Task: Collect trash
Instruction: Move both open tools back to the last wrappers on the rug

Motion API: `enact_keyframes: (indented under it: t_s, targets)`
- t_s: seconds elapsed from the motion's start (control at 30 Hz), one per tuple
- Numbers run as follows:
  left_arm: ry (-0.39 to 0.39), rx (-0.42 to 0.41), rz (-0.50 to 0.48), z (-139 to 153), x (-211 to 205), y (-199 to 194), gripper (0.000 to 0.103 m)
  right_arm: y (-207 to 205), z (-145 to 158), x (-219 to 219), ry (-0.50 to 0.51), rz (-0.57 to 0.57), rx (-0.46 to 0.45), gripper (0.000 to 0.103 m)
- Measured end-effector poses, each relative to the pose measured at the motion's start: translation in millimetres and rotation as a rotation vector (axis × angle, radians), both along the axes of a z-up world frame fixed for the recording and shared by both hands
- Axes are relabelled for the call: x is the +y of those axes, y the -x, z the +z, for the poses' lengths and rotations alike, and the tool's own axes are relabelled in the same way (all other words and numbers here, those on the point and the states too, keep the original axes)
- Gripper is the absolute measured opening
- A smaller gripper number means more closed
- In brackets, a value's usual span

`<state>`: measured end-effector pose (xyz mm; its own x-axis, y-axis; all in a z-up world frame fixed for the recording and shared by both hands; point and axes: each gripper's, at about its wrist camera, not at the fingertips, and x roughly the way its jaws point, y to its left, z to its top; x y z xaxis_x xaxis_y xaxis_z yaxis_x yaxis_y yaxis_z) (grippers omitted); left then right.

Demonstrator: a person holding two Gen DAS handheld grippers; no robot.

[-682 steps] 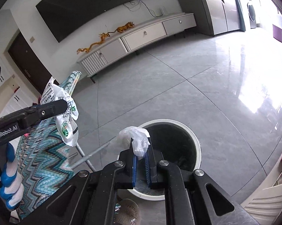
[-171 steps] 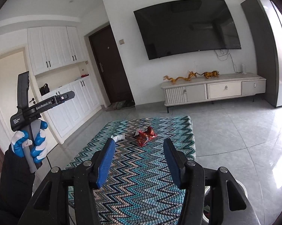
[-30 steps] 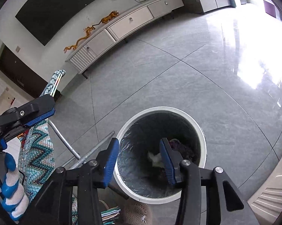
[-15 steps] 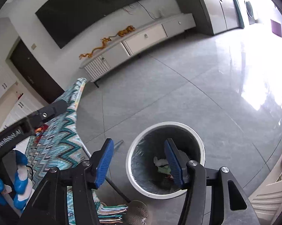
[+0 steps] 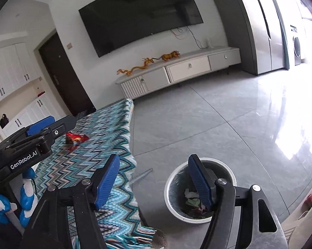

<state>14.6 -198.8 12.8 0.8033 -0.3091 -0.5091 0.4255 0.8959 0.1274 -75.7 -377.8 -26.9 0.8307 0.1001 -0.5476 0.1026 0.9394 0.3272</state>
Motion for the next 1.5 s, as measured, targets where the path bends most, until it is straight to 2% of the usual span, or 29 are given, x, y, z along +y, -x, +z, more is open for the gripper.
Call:
enact_keyframes:
  t_s: [0.23,0.57,0.9,1.03,1.17,1.5]
  targets:
    - [0.028,-0.081,0.105,26,53,21,0.072,9,28,38,0.009,0.070,-0.070,0.067]
    - [0.070,-0.189,0.224,56,132,51,0.072,26,66,107,0.078,0.196,-0.147,0.069]
    - [0.098,-0.268,0.374,89,212,34,0.072,32,108,140,0.142,0.251,-0.226,0.069]
    - [0.119,-0.237,0.405,89,237,15,0.072,24,121,149,0.156,0.271,-0.254,0.069]
    - [0.138,-0.182,0.424,74,251,-11,0.072,5,127,161,0.164,0.307,-0.266,0.069]
    - [0.128,0.021,0.383,12,279,-85,0.069,-49,100,168,0.157,0.346,-0.187,0.069]
